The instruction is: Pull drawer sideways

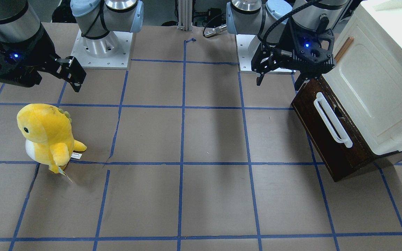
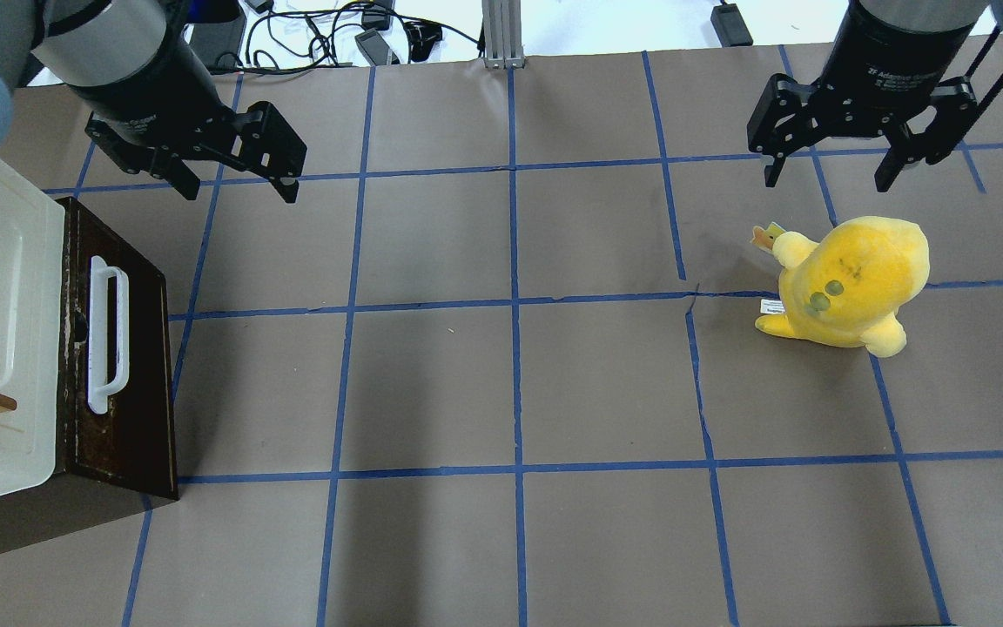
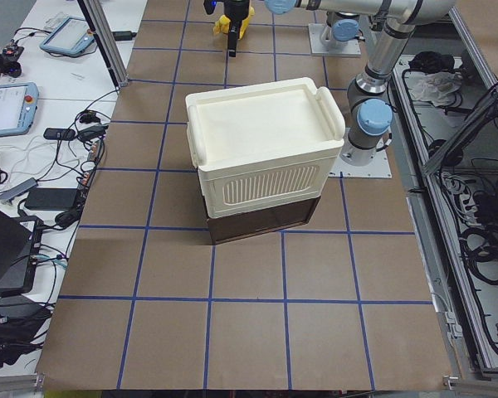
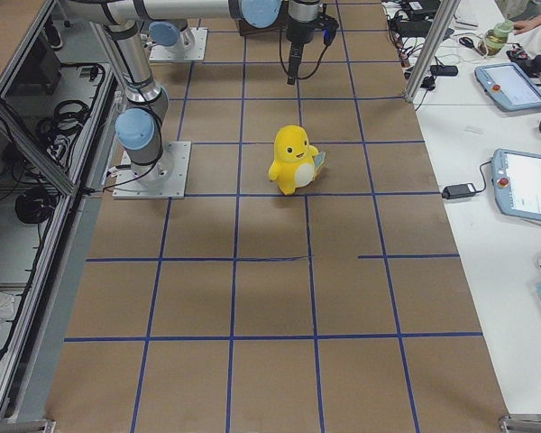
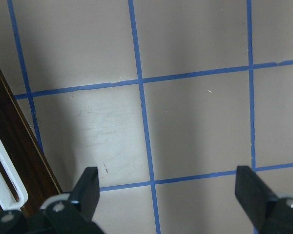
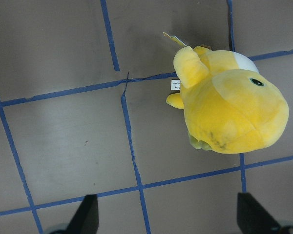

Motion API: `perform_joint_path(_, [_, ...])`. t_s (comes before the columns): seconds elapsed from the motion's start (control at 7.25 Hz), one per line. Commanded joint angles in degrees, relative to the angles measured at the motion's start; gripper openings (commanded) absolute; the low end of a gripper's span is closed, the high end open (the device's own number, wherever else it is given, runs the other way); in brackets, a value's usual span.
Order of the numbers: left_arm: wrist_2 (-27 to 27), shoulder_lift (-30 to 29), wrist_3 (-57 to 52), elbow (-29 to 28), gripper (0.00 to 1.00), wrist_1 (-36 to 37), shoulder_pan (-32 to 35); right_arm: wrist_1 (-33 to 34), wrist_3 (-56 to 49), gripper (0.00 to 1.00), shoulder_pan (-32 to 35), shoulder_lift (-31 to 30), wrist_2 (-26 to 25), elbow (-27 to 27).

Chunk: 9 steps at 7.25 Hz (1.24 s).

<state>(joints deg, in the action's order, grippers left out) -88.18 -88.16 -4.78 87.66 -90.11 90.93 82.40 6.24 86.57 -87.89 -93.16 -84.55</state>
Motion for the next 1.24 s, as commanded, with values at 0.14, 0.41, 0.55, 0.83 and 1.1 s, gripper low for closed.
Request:
perform_joint_path(0.14, [0.0,0.1,0.4,0.0,1.0,0.0,-0.1,0.0,0.0,1.0,0.0,0.0,0.0,0.0])
perform_joint_path(0.41, [-0.4,-0.2,0.7,0.1,1.0,0.0,0.0,0.0,0.0,1.0,0.0,0.0,0.0,0.0])
perform_joint_path(0.55, [-0.5,-0.2,0.7,0.1,1.0,-0.1,0.0,0.0,0.0,1.0,0.0,0.0,0.0,0.0])
perform_joint_path(0.83, [-0.6,-0.6,1.1,0.1,1.0,-0.1,0.0,0.0,0.0,1.0,0.0,0.0,0.0,0.0])
perform_joint_path(1.1, [-1.2,-1.0,4.2,0.3,1.0,0.0,0.4,0.0,0.0,1.0,0.0,0.0,0.0,0.0])
